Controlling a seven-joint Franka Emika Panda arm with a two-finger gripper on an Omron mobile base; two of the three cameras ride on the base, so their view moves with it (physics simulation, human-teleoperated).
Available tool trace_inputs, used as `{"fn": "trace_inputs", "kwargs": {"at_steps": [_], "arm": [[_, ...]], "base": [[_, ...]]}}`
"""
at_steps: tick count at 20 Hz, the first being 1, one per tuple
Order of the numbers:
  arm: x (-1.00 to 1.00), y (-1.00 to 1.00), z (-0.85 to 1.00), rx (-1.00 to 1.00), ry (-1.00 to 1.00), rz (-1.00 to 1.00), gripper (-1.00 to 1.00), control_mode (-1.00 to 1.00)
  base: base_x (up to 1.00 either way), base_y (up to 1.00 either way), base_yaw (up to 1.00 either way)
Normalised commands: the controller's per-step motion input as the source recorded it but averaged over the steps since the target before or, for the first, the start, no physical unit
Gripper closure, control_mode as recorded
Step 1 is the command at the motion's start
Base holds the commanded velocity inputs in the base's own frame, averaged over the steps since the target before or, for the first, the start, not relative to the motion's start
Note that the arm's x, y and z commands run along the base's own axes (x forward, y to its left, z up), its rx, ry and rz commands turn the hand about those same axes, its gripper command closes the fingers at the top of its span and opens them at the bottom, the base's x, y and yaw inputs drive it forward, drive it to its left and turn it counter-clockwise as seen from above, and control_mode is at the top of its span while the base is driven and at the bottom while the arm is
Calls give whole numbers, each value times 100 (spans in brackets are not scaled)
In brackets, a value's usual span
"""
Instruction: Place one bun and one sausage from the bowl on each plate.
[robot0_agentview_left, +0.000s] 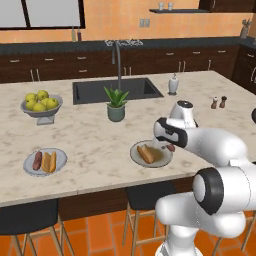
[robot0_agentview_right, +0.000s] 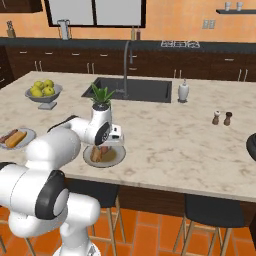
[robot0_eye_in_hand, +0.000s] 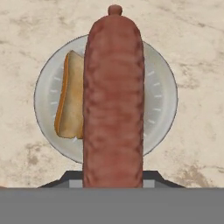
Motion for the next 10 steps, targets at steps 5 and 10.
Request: {"fn": "trace_inputs", "kwargs": {"at_steps": [5,10], "arm": [[1,4,-27,1,5,0,100,-100],[11,2,-17,0,0,0,100,-100]], "base": [[0,0,0],[0,0,0]]}}
